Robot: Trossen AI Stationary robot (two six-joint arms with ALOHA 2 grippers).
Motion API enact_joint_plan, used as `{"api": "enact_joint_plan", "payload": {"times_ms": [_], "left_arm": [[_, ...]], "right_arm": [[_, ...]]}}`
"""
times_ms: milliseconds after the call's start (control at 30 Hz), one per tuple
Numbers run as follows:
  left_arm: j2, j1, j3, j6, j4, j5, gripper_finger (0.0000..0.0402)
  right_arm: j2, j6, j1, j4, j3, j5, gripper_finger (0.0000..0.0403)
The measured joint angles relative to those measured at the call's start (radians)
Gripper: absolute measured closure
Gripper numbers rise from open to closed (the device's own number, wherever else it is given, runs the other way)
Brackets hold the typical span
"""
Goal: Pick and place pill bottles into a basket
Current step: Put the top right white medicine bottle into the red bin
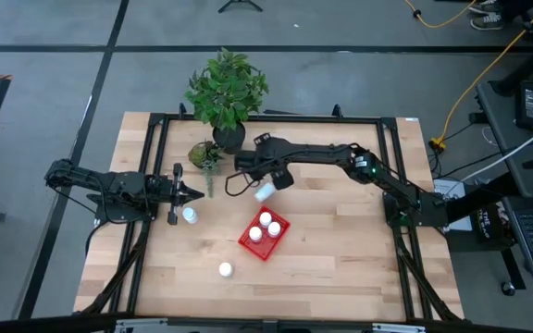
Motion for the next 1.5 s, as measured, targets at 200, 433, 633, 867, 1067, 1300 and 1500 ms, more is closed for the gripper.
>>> {"api": "enact_joint_plan", "payload": {"times_ms": [200,433,633,867,1067,1300,1500], "left_arm": [[0.000,0.000,0.000,0.000,0.000,0.000,0.0395],[0.000,0.000,0.000,0.000,0.000,0.000,0.0396],[0.000,0.000,0.000,0.000,0.000,0.000,0.0396],[0.000,0.000,0.000,0.000,0.000,0.000,0.0395],[0.000,0.000,0.000,0.000,0.000,0.000,0.0395],[0.000,0.000,0.000,0.000,0.000,0.000,0.0395],[0.000,0.000,0.000,0.000,0.000,0.000,0.0395]], "right_arm": [[0.000,-0.083,0.056,0.070,0.000,-0.003,0.0116],[-0.001,-0.029,0.125,0.065,0.000,-0.088,0.0116],[-0.001,0.046,0.140,0.031,0.000,-0.232,0.0116],[-0.001,-0.001,0.114,0.125,0.000,-0.281,0.0116],[-0.001,-0.023,0.042,0.190,0.000,-0.359,0.0116],[-0.001,-0.062,-0.034,0.263,0.001,-0.484,0.0116],[-0.001,-0.105,-0.056,0.260,0.001,-0.565,0.0116]]}}
